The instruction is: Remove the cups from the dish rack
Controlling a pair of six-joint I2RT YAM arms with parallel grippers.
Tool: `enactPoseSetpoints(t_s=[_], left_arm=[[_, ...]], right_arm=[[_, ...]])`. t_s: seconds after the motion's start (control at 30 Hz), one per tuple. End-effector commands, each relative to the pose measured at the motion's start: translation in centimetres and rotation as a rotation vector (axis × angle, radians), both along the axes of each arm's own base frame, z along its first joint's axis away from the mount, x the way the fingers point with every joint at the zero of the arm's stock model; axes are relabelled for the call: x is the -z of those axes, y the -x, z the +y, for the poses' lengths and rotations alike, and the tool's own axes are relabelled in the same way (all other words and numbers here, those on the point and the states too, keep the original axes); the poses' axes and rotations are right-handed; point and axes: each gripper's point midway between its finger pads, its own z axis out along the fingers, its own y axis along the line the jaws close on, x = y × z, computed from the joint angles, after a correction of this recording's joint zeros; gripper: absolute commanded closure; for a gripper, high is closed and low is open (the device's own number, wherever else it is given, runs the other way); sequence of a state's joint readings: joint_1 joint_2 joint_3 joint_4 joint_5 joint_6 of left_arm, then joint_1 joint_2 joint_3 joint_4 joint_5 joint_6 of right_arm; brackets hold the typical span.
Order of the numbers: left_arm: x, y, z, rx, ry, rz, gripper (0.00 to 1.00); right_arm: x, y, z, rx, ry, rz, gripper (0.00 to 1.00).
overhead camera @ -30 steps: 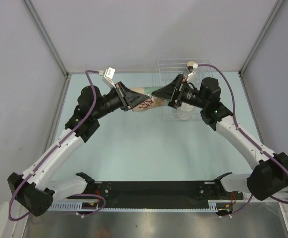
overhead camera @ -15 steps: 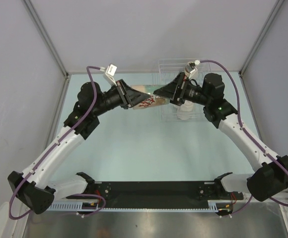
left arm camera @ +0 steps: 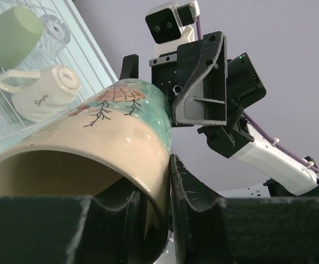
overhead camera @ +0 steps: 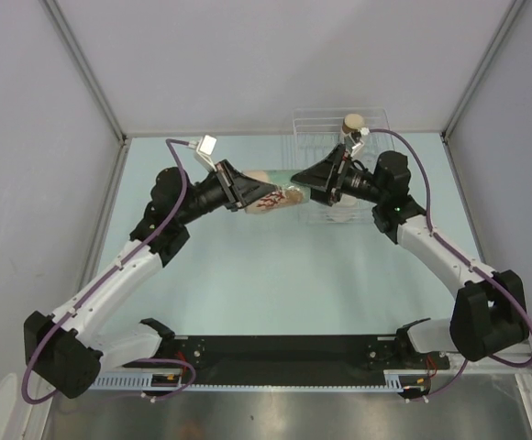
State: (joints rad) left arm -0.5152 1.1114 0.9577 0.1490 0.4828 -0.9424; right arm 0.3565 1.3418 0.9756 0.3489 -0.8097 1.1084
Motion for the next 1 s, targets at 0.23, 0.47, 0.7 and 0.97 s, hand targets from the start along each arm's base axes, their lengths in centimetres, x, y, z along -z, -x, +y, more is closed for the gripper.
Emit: enactPoseSetpoints(t_s=[0.23,0.47,0.7,0.97], left_arm=[[-7.0,0.7,2.1,-0.042,0.112,-0.214,1.0],[-6.3,-1.0,3.0,-0.115,-0.006,-0.201,0.99],[-5.0,-4.6,4.9,-0.27,-0.22,-0.164,1.0],[-2.3,-10.1,8.3,-0.461,-0.569,-0.058,1.0]], right_arm=[[-4.3,-1.9,-2.7,0.099,-0.104,-0.139,0.0],[-3.3,-3.3,-5.2,0.227,0.029,-0.148,0.0],[-2.5,-3.7,-5.9,0.281,0.1,-0.136,0.0],[-2.1,-4.1,-5.7,0.298,0.174,-0.149,0.0]])
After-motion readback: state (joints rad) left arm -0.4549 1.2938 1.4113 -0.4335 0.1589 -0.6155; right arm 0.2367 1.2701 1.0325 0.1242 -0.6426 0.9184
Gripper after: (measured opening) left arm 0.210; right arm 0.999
